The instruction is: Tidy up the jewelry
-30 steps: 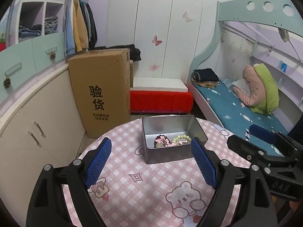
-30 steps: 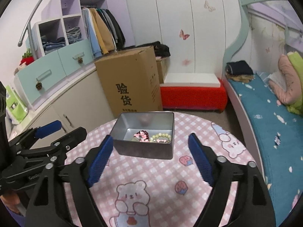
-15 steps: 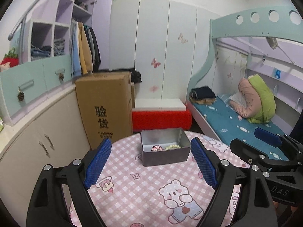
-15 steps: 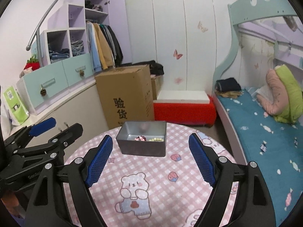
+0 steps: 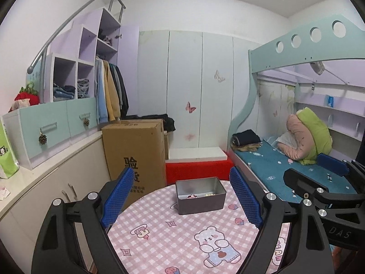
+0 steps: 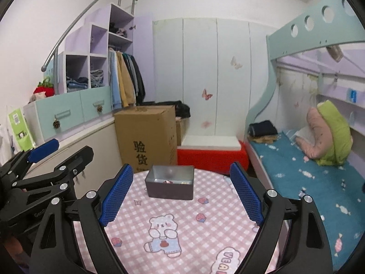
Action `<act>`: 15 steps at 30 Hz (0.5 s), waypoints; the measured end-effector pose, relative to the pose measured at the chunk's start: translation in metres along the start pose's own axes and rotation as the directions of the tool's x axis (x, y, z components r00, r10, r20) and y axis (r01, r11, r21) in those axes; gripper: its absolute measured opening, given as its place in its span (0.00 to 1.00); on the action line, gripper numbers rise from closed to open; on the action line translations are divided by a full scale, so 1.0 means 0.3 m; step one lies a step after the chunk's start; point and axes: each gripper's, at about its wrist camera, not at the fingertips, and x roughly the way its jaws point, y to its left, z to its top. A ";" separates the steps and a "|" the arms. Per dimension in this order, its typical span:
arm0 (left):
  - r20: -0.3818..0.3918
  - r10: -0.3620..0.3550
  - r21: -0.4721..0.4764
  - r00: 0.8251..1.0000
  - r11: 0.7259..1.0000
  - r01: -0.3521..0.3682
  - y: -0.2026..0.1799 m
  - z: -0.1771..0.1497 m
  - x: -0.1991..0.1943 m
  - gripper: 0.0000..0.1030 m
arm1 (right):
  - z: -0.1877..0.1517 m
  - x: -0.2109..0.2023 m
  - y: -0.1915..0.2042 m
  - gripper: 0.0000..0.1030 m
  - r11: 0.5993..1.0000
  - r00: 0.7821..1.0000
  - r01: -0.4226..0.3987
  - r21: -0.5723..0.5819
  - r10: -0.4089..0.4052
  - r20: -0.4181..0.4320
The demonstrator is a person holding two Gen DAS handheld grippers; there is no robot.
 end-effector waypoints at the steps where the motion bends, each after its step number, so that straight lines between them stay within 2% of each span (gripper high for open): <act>1: 0.004 -0.003 0.000 1.000 1.000 0.003 -0.002 0.001 -0.011 0.81 | -0.001 -0.014 0.002 0.83 1.000 1.000 0.008 -0.004 -0.008 0.010; 12: 0.038 0.003 0.017 0.999 1.000 -0.003 -0.023 0.000 -0.099 0.81 | -0.005 -0.115 0.015 0.84 0.998 0.996 0.051 -0.021 -0.049 0.069; 15: 0.049 0.020 0.013 0.999 1.000 -0.021 -0.022 0.002 -0.107 0.88 | -0.004 -0.128 0.012 0.84 0.999 0.996 0.045 -0.013 -0.044 0.075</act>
